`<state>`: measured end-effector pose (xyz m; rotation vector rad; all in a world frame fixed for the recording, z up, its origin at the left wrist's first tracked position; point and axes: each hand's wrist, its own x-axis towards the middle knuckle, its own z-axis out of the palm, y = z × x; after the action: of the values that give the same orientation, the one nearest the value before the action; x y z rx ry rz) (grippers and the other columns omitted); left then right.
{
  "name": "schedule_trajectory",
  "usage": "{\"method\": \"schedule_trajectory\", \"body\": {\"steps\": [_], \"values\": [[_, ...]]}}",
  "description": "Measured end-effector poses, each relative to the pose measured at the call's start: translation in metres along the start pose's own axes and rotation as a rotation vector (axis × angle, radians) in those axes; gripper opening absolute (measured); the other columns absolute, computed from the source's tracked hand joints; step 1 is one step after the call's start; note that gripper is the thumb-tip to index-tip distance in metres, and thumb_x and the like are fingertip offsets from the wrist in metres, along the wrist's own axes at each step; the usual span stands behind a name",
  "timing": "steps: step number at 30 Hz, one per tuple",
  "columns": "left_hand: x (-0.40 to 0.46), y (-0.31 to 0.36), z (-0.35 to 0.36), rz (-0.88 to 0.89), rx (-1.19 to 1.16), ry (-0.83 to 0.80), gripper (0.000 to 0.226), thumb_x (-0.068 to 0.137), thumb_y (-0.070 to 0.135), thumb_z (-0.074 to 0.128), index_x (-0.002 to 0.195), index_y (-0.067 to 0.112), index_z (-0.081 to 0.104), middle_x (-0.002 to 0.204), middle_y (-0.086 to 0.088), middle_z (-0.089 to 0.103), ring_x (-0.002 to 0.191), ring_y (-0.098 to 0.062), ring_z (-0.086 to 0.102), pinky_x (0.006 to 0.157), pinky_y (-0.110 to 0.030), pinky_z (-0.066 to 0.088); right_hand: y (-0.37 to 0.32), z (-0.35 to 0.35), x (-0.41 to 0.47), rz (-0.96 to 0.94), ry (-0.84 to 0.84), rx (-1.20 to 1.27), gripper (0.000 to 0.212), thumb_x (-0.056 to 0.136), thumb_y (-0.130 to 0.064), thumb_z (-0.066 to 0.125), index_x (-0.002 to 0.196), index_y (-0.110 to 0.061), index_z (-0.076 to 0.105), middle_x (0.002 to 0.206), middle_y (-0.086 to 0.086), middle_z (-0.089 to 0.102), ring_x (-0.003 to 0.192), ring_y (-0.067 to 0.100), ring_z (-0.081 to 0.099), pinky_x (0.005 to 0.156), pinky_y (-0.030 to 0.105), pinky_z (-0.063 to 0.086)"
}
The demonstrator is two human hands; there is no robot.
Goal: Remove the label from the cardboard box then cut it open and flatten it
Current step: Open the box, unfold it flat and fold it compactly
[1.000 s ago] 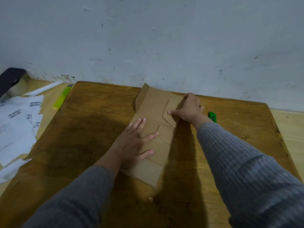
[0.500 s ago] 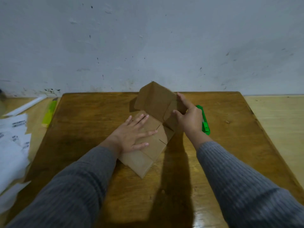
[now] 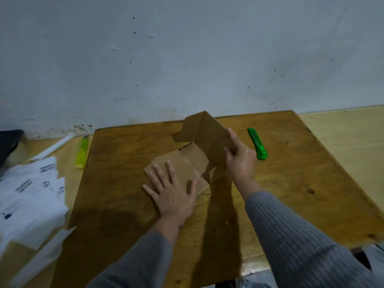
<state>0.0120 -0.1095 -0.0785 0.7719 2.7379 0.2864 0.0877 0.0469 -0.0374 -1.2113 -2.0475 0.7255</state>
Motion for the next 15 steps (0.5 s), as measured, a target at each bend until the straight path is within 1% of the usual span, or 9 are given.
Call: {"method": "schedule_trajectory", "body": {"steps": [1,3,5,6,8,10,13,15], "values": [[-0.005,0.000,0.004,0.013,-0.023,-0.024,0.108,0.059,0.089,-0.015,0.142,0.023,-0.036,0.152,-0.018,-0.034,0.141,-0.039,-0.029,0.109,-0.062,-0.018,-0.002,0.001,-0.003,-0.006,0.003,-0.016,0.060,0.088,-0.012,0.063,0.135,-0.043,0.045,0.109,0.009,0.072,0.087,0.023,0.069,0.076,0.039,0.058],[-0.006,0.004,0.009,0.016,-0.059,-0.044,0.120,0.057,0.097,0.002,0.142,0.022,-0.036,0.150,-0.017,-0.039,0.139,-0.038,-0.034,0.107,-0.060,-0.021,-0.005,0.002,-0.009,-0.039,0.004,-0.052,0.059,0.088,-0.012,0.062,0.135,-0.043,0.045,0.105,0.010,0.073,0.083,0.026,0.069,0.071,0.042,0.058],[0.000,0.008,0.008,-0.026,-0.090,-0.038,0.130,0.057,0.099,0.016,0.144,0.016,-0.034,0.152,-0.016,-0.037,0.140,-0.034,-0.034,0.110,-0.059,-0.018,-0.005,0.004,-0.013,-0.046,0.005,-0.039,0.059,0.088,-0.011,0.062,0.135,-0.043,0.045,0.104,0.012,0.073,0.082,0.026,0.069,0.070,0.045,0.058],[0.005,0.009,0.007,-0.043,-0.091,-0.031,0.133,0.058,0.099,0.020,0.145,0.013,-0.032,0.153,-0.015,-0.035,0.141,-0.032,-0.032,0.111,-0.059,-0.017,-0.004,0.004,-0.014,-0.038,0.005,-0.014,0.059,0.089,-0.010,0.062,0.135,-0.042,0.045,0.104,0.013,0.072,0.083,0.026,0.069,0.071,0.045,0.058],[0.013,0.009,0.006,-0.063,-0.084,-0.026,0.135,0.058,0.099,0.022,0.146,0.009,-0.028,0.156,-0.013,-0.031,0.143,-0.028,-0.030,0.113,-0.059,-0.015,0.001,0.004,-0.014,-0.031,0.004,0.035,0.058,0.088,-0.010,0.063,0.134,-0.041,0.047,0.103,0.015,0.072,0.084,0.028,0.069,0.072,0.047,0.058],[0.020,0.010,0.005,-0.074,-0.067,-0.026,0.136,0.058,0.099,0.020,0.147,0.007,-0.025,0.157,-0.011,-0.028,0.144,-0.026,-0.028,0.113,-0.060,-0.013,0.003,0.001,-0.013,-0.061,0.014,0.047,0.052,0.088,-0.012,0.063,0.132,-0.038,0.052,0.104,0.014,0.072,0.086,0.027,0.070,0.073,0.046,0.058],[0.025,0.012,0.006,-0.063,-0.026,-0.012,0.134,0.059,0.099,0.020,0.148,0.007,-0.021,0.158,-0.010,-0.025,0.145,-0.026,-0.025,0.115,-0.060,-0.010,0.001,-0.004,-0.008,-0.116,0.018,0.081,0.035,0.091,-0.014,0.061,0.124,-0.025,0.062,0.107,0.008,0.073,0.092,0.020,0.070,0.077,0.035,0.059],[0.029,0.012,0.007,-0.051,-0.003,0.004,0.133,0.060,0.098,0.019,0.150,0.007,-0.018,0.159,-0.011,-0.022,0.146,-0.026,-0.023,0.116,-0.059,-0.007,-0.001,-0.008,-0.001,-0.144,0.010,0.059,0.023,0.093,-0.014,0.057,0.113,-0.017,0.066,0.103,0.006,0.073,0.090,0.019,0.070,0.072,0.030,0.057]]}}
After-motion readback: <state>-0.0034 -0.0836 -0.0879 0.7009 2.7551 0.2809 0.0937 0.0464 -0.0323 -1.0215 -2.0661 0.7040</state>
